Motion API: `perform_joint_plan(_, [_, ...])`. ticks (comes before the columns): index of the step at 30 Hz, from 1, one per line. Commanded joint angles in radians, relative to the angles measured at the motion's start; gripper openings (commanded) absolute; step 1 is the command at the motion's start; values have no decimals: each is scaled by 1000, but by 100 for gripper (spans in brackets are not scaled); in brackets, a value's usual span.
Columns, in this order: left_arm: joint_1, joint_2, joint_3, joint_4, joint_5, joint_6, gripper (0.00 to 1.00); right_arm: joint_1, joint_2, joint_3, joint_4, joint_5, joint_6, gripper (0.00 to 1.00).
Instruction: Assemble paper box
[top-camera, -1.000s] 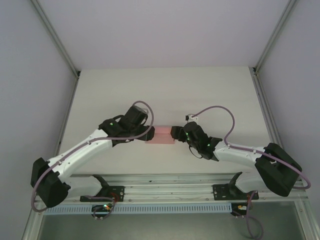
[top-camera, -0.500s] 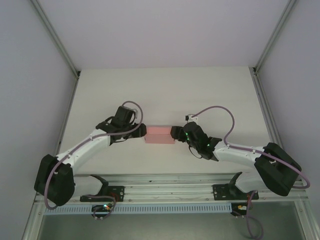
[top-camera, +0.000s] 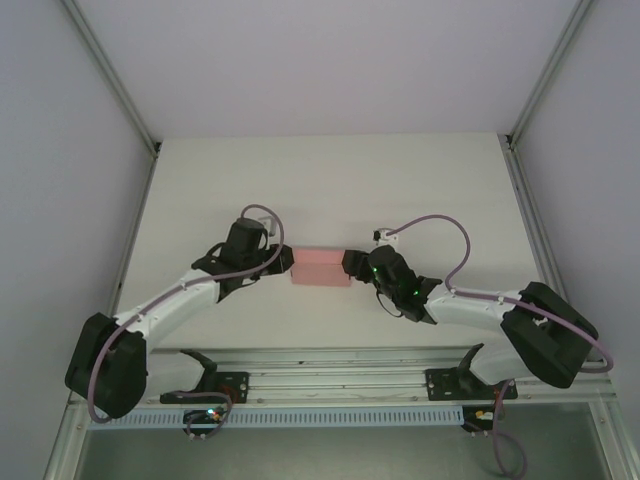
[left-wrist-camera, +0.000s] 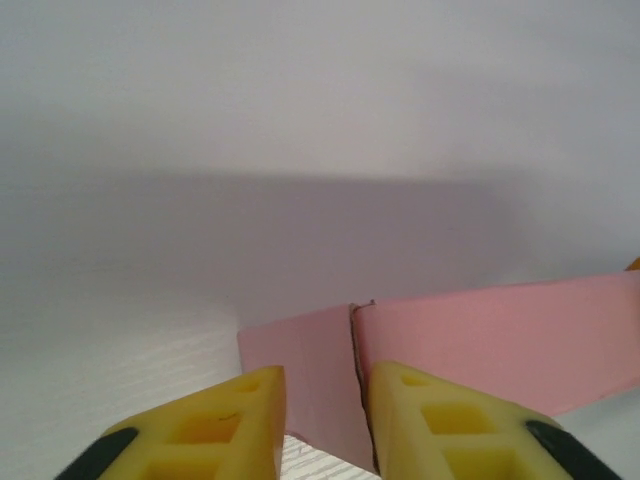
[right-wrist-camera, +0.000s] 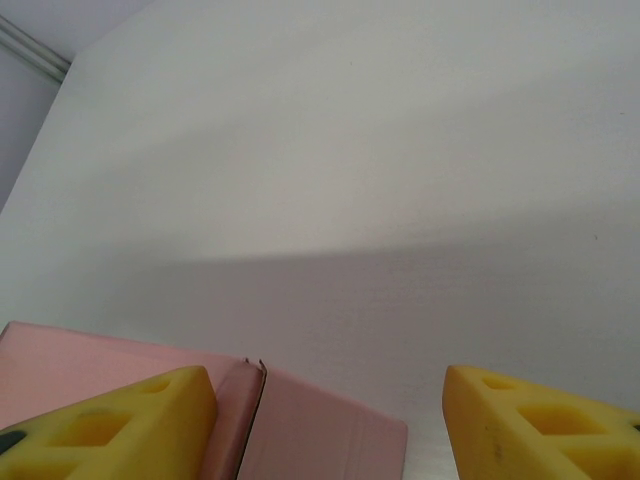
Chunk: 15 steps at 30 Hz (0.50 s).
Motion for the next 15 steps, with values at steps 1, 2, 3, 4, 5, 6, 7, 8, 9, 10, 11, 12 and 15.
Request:
perform_joint_plan(1, [-31, 19, 34, -164, -3, 53, 36, 16, -11, 10, -205, -32, -91, 63])
perform_joint_plan(2, [-28, 8, 59, -180, -16, 72, 35, 16, -29, 40, -234, -20, -117, 64])
perform_joint_plan(3, [-25, 0, 85, -195, -25, 92, 36, 17, -45, 68, -255, -15, -147, 65])
perform_joint_plan(4, [-22, -9, 118, -219, -42, 106, 39, 16, -61, 95, -269, -12, -174, 67])
perform_joint_plan(5, [-20, -15, 146, -242, -59, 111, 40, 14, -74, 116, -277, -12, -193, 69])
perform_joint_plan(6, [-14, -21, 173, -259, -67, 126, 41, 11, -85, 132, -273, -19, -216, 71])
perform_joint_plan(7, [-8, -26, 201, -274, -84, 142, 46, 4, -94, 147, -261, -38, -249, 74])
perform_joint_plan(8, [-3, -31, 222, -287, -112, 152, 55, -5, -97, 161, -251, -67, -285, 79])
perform_joint_plan(9, [5, -37, 240, -298, -152, 158, 75, -16, -98, 179, -250, -112, -332, 83])
perform_joint_plan(10, [17, -40, 255, -309, -205, 162, 100, -27, -93, 204, -255, -172, -401, 91])
perform_joint_plan(11, [31, -40, 266, -320, -255, 160, 100, -32, -86, 229, -267, -239, -491, 100])
perform_joint_plan(12, [53, -40, 275, -333, -302, 156, 100, -33, -72, 262, -298, -296, -598, 100])
perform_joint_plan(15, [139, -37, 274, -334, -356, 154, 100, -32, -24, 376, -469, -494, -967, 100])
